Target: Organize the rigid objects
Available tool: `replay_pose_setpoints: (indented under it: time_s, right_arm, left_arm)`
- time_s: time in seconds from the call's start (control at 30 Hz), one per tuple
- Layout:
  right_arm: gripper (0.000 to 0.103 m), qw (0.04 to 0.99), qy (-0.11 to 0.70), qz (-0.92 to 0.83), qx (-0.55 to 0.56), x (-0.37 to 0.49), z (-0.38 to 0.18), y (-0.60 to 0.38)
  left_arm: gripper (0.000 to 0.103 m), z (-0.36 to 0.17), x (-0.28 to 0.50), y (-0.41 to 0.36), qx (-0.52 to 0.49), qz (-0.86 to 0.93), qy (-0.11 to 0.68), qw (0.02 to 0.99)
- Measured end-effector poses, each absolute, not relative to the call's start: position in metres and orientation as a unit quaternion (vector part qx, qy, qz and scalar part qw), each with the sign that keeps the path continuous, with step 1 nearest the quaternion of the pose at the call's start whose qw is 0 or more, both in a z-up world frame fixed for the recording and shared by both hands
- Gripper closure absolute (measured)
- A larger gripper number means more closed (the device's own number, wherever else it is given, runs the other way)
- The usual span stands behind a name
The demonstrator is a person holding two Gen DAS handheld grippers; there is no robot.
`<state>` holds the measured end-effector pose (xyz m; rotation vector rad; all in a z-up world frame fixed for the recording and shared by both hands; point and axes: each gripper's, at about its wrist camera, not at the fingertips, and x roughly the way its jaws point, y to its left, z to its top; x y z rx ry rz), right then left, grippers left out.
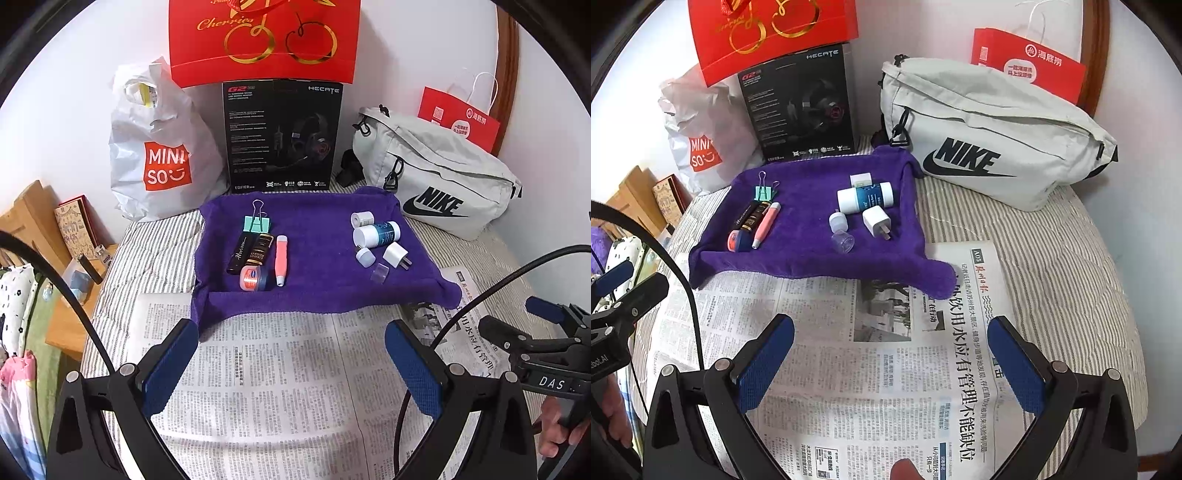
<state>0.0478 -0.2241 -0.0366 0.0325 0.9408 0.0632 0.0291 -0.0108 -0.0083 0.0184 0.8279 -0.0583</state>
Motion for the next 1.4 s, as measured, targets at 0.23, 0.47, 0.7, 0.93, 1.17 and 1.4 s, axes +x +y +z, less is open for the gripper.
replay_pose_setpoints:
  time_s: [0.23,0.47,0.7,0.93,1.17,1.4]
  right_arm:
    - [0.0,0.893,0.449,0.025,0.011,0.045,-0.033,-0.225]
    - [0.0,0.895,0.445,0.026,0.011,0.043,-0.029,-0.225]
    - [0.0,0.896,0.442,0.029,0.008,0.042,-0.027,-0.224]
    - [0.0,0.897,0.441,0.029,0.005,0.041,-0.025,-0.222]
    - [0.0,0.898,0.44,0.031,0.001,0.039,-0.025,-0.22]
    - [0.0,0.899,0.437,0.031,0.001,0.039,-0.023,-0.22]
  left_arm:
    - [0.001,-0.01,0.028,-0.014,0.013,-0.03,0.406,0.913]
    - [0.001,-0.01,0.028,-0.017,0.019,-0.032,0.407,0.913]
    - [0.001,-0.01,0.029,-0.016,0.019,-0.03,0.409,0.912]
    - [0.001,-0.01,0.03,-0.011,0.016,-0.027,0.409,0.912]
    - [0.001,-0.011,0.029,-0.011,0.017,-0.028,0.41,0.912]
    - [0.001,-0.011,0.027,-0.012,0.018,-0.026,0.409,0.912]
